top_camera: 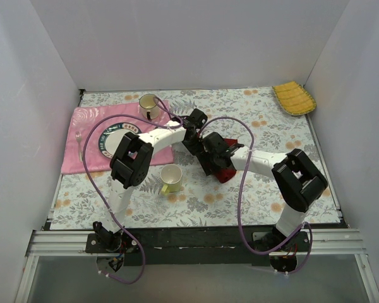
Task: Fold the napkin, place the utensils inside, and roll it up
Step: Roll the napkin with the utensil
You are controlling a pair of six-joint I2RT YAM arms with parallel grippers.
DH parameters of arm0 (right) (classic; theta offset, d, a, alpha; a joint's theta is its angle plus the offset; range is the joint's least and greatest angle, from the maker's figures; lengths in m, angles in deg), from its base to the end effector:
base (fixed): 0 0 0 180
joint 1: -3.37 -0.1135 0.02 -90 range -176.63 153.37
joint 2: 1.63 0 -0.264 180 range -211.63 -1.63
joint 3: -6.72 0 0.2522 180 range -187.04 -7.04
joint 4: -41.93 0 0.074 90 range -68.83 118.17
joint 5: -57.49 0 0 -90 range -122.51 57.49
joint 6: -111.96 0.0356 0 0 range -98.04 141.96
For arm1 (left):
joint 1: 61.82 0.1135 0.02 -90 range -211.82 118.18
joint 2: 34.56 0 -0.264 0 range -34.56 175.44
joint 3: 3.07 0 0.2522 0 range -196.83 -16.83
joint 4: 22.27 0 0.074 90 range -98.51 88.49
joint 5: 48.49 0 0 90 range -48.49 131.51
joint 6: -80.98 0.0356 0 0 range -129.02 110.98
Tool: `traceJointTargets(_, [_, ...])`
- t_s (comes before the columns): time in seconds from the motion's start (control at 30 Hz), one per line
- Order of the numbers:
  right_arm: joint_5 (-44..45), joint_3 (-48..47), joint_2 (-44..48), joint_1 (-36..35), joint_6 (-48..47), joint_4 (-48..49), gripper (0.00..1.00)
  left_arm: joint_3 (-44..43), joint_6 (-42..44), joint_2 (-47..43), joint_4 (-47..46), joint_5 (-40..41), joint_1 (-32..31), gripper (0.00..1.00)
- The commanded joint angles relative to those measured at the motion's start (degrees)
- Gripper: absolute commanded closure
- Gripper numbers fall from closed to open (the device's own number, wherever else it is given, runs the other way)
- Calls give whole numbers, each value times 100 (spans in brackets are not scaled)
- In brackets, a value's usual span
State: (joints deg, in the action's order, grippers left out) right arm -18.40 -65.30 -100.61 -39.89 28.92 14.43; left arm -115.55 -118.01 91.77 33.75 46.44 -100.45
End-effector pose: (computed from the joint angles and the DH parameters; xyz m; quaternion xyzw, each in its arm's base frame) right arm 0.2602 0.2329 0.1716 -0.2588 0.9097 0.0226 0.3239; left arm 0.3604 -0.2841 0.1630 -0.5729 0.7997 -0.1559 0.0894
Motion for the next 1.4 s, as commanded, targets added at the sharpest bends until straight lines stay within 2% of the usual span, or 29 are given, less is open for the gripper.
traceJointTargets(0.0, [611,-45,-130,-235,42,881,19,151,-70,-20,239,-9,-57,77])
traceJointTargets(0.13, [637,-212,-402,-235,104,1101,21,309,-123,-90,160,-106,-48,77])
traceJointTargets(0.27, [295,-265,-587,-226,156,1312,27,423,-175,-152,81,-185,-57,77])
traceJointTargets(0.37, [84,-125,-631,-182,279,1469,42,467,-158,-213,54,-168,-48,75])
traceJointTargets(0.4, [57,-55,-623,-191,332,1523,51,493,-123,-239,37,-142,-39,74])
traceJointTargets(0.47, [13,243,-500,-121,385,1637,59,625,-35,-397,-164,-133,5,71])
traceJointTargets(0.5, [-100,349,-465,-95,420,1750,69,826,18,-485,-279,-150,31,66])
traceJointTargets(0.57, [-232,595,-350,28,438,1839,79,1072,227,-757,-744,-229,136,60])
traceJointTargets(0.6, [-398,675,-324,81,438,1944,84,1335,281,-854,-902,-290,180,53])
traceJointTargets(0.67, [-636,798,-210,238,420,2041,87,1644,369,-1222,-1419,-361,338,47])
traceJointTargets(0.7, [-1064,851,-201,327,420,2094,89,1750,431,-1320,-1579,-439,400,40])
traceJointTargets(0.73, [-1251,851,-218,406,411,2086,90,1872,492,-1416,-1694,-458,513,38])
traceJointTargets(0.87, [-2349,877,-323,949,472,2182,93,1996,844,-1847,-2080,-414,690,35])
traceJointTargets(0.97, [-3841,825,-621,1520,779,2401,94,2102,897,-2181,-2257,-431,717,31])
traceJointTargets(1.0, [-4620,755,-910,1645,859,2402,94,2093,888,-2226,-2266,-475,717,31])
traceJointTargets(1.1, [-5777,343,-1534,1970,1044,2113,94,2128,853,-2235,-2362,-922,708,32])
traceJointTargets(1.2, [-6191,-44,-1992,2120,1079,1656,93,2330,809,-2173,-2801,-1484,708,34])
traceJointTargets(1.27, [-6498,24,-2134,2260,1289,1803,93,2401,800,-2033,-3188,-1740,699,38])
traceJointTargets(1.37, [-6422,87,-2240,2401,1545,1998,92,2497,774,-1822,-3575,-2171,708,44])
